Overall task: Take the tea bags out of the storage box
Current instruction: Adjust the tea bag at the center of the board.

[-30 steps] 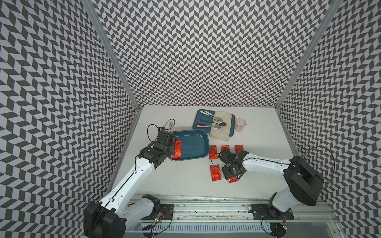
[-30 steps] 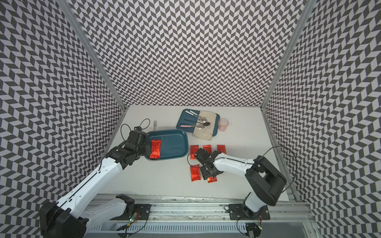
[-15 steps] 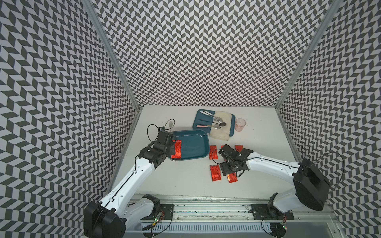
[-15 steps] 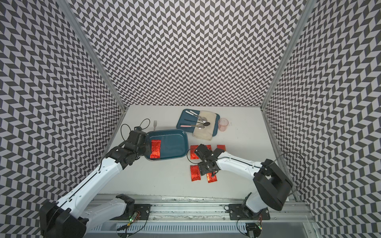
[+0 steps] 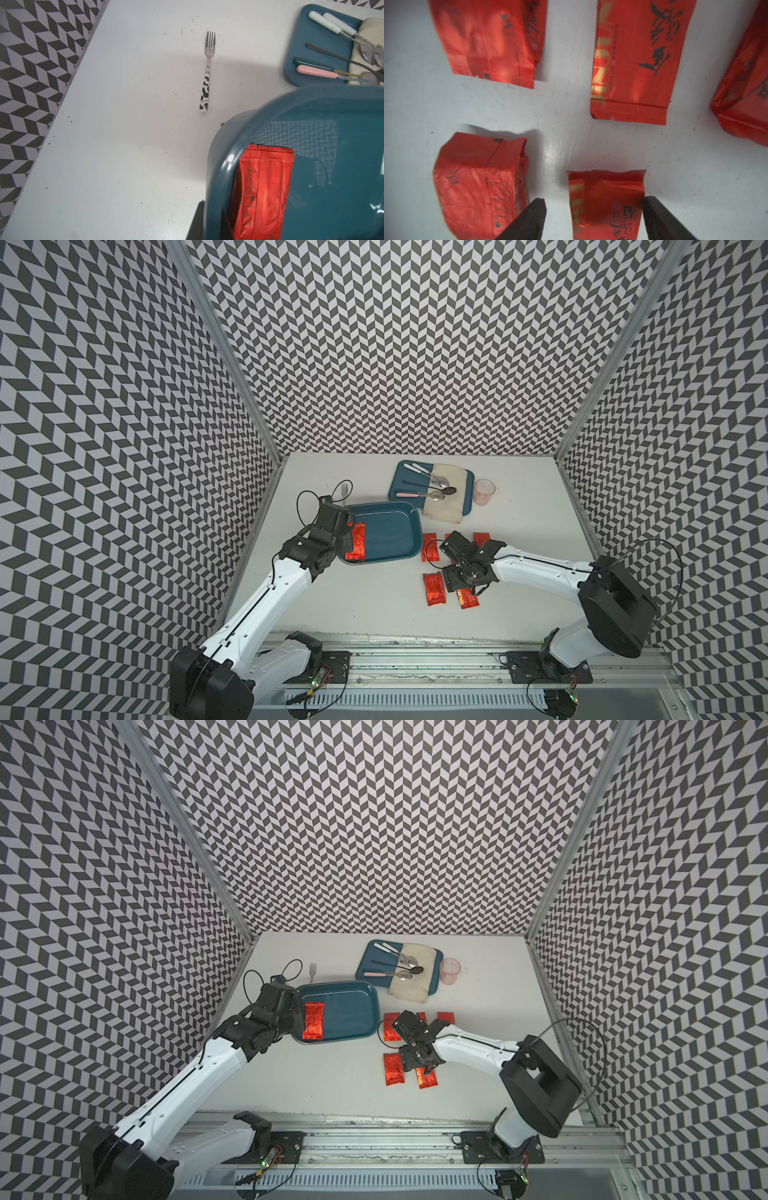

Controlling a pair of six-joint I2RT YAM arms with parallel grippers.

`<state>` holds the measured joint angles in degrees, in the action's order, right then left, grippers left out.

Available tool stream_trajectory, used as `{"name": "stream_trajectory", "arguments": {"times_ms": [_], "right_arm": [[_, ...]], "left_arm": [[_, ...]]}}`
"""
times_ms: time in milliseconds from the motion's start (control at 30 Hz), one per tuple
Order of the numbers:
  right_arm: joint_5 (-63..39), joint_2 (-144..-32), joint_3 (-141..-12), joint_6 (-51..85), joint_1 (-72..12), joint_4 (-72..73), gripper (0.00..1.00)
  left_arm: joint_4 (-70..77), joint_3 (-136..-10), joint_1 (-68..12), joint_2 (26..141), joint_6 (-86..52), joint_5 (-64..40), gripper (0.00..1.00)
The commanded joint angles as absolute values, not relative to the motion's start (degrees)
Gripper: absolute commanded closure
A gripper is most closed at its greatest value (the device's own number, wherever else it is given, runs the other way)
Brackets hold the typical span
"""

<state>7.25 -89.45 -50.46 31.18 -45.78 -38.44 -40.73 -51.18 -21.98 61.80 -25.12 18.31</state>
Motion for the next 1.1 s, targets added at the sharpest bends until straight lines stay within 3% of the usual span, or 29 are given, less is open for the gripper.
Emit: {"name": "stream_trajectory", "arguments": {"times_ms": [0, 400, 633, 833, 1067], "right_arm": [[8.3, -90.01, -48.99, 31.99, -45.03, -36.19, 0.24], [6.63, -89.04, -46.57, 30.97, -43.33, -34.37, 0.38], [6.5, -88.71, -47.37, 29.91, -43.15, -34.63, 0.38], [7.05, -86.75, -48.2, 30.14, -43.15, -36.65, 0.2], [8.05, -79.11, -55.24, 27.59, -43.15, -43.44, 0.19]], "left_arm": [[-38.77, -50.98, -21.7, 61.44, -25.14, 18.24, 1.0], [-38.76, -51.06, -21.62, 62.08, -24.96, 17.9, 1.0], [-38.76, -51.06, -21.65, 62.27, -24.93, 17.76, 1.0], [-38.76, -51.09, -21.68, 62.4, -24.96, 17.81, 1.0], [-38.68, -51.07, -21.63, 62.13, -24.92, 17.59, 1.0]]}}
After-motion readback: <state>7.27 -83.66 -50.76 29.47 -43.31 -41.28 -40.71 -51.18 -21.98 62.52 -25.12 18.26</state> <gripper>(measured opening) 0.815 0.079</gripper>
